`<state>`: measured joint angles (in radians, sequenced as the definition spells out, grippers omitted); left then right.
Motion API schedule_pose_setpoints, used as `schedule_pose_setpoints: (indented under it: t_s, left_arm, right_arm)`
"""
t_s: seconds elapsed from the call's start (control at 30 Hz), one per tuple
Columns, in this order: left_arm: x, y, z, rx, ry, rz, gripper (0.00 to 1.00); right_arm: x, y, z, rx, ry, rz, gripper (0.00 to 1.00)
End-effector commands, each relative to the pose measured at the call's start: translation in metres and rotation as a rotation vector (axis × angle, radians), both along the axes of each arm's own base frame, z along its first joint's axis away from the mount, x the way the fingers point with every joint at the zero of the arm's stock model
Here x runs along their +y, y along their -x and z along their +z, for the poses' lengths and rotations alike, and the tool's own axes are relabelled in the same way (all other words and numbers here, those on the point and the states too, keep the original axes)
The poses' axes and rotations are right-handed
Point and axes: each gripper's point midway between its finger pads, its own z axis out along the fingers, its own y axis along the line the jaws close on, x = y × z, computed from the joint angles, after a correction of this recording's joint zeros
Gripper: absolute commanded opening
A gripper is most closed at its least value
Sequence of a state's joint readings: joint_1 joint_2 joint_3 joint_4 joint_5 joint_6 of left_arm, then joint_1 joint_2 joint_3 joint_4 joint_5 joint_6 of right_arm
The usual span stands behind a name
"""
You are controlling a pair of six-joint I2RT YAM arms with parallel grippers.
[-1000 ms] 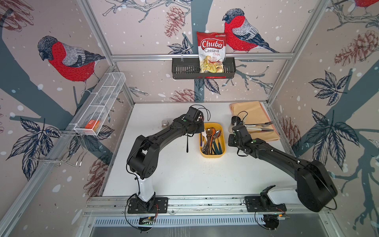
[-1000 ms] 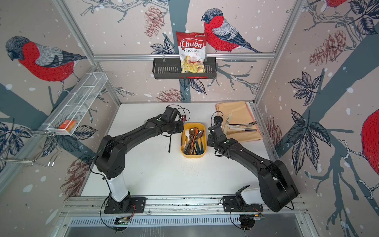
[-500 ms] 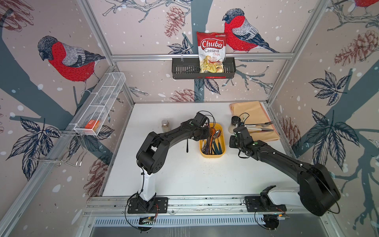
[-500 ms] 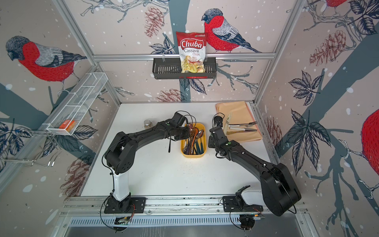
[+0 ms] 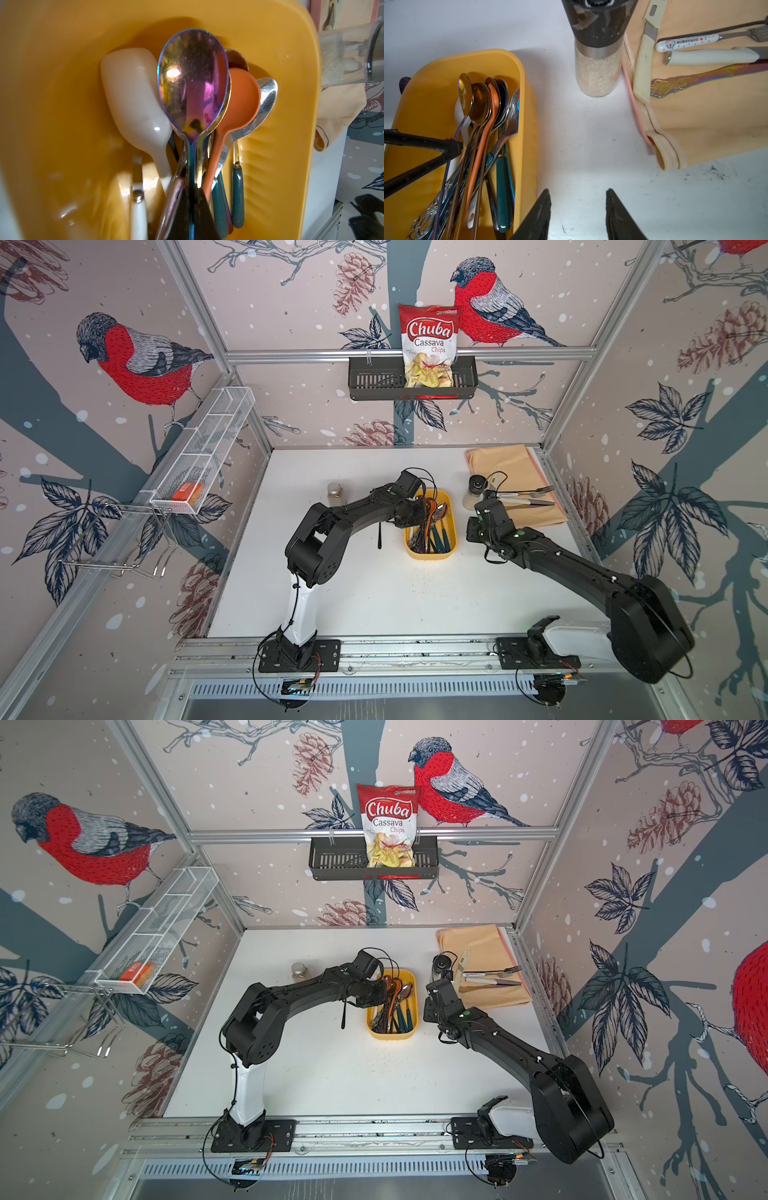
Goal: Put the spoon into the storage box
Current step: Place the spoon in the storage box.
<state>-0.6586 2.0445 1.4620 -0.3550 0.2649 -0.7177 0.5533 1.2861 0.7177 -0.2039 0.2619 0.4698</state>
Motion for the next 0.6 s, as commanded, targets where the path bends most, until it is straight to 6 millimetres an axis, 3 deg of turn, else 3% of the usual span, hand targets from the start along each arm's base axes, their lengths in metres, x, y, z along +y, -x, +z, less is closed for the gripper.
schedule_pose_setpoints:
  t_s: [0.0,0.27,0.33,0.47,0.57]
  left_arm:
    - [-0.003,0.000,0.003,-0.005,0.016,-0.010,0.05]
    - [-0.005,-0.005,0.026,-0.080,0.028,-0.036,0.30]
    - [-0.003,-0.009,0.038,-0.118,0.017,-0.041,0.32]
    - [0.012,-0.022,0.069,-0.236,-0.073,-0.042,0.34]
    - [0.038,-0.032,0.083,-0.310,-0.194,-0.036,0.38]
  right_arm:
    - [-0.003,0.002,0.000,0.003,0.003,-0.012,0.45]
    - [0.000,-0.002,0.001,0.001,0.003,-0.007,0.45]
    - [0.002,-0.004,0.003,-0.003,0.003,-0.005,0.45]
    - [0.004,-0.008,0.004,-0.004,0.010,0.000,0.45]
    - [0.005,-0.011,0.005,-0.005,0.013,0.006,0.45]
